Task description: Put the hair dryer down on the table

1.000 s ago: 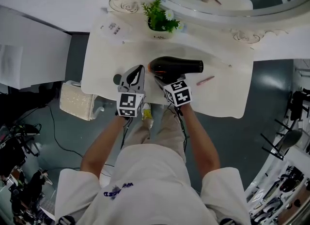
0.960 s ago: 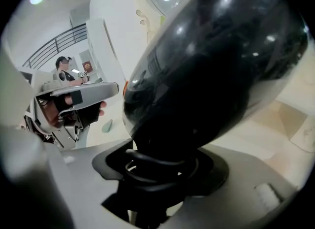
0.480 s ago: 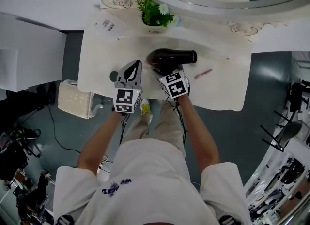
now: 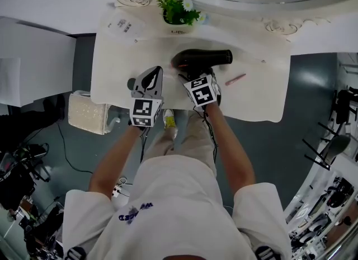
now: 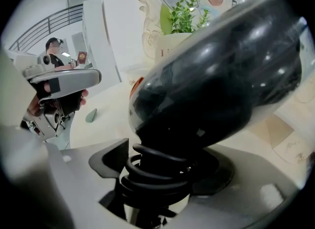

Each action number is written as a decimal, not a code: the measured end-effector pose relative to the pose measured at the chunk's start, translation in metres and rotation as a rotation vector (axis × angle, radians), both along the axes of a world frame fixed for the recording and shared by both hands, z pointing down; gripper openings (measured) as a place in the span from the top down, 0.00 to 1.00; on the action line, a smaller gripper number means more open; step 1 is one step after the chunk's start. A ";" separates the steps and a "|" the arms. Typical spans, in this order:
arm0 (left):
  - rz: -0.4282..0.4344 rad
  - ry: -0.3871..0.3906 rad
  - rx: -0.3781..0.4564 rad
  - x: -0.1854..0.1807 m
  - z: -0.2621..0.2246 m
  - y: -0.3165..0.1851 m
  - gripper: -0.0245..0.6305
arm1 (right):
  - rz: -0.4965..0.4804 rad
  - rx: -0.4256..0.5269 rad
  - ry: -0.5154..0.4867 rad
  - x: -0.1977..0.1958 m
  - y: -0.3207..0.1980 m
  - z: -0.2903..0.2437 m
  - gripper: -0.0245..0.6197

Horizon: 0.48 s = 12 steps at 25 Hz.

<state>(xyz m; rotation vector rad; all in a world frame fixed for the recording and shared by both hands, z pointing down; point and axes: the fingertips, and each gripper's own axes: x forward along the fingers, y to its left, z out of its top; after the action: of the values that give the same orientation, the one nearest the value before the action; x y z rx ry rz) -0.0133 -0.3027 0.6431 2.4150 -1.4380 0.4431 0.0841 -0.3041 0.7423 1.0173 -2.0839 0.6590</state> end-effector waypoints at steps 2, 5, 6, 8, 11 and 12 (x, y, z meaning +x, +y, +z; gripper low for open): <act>-0.002 0.009 0.002 0.001 -0.001 -0.002 0.95 | 0.011 -0.006 0.008 0.002 -0.005 0.001 0.36; 0.005 0.009 0.001 0.004 -0.001 0.003 0.95 | 0.009 -0.005 0.026 0.004 -0.006 0.003 0.36; 0.006 0.008 -0.002 0.005 0.000 0.004 0.95 | 0.009 -0.002 0.042 0.006 -0.006 0.005 0.36; 0.006 0.009 -0.009 0.006 0.002 0.006 0.95 | 0.006 -0.001 0.092 0.011 -0.006 0.011 0.36; 0.004 0.012 -0.006 0.006 0.001 0.007 0.95 | 0.004 -0.017 0.150 0.016 -0.008 0.019 0.33; 0.003 0.013 -0.003 0.006 0.000 0.007 0.95 | 0.008 -0.020 0.153 0.017 -0.008 0.020 0.33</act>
<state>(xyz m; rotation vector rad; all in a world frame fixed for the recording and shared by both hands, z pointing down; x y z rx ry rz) -0.0073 -0.2956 0.6429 2.4136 -1.4270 0.4298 0.1010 -0.3122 0.7619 1.0327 -1.9376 0.5858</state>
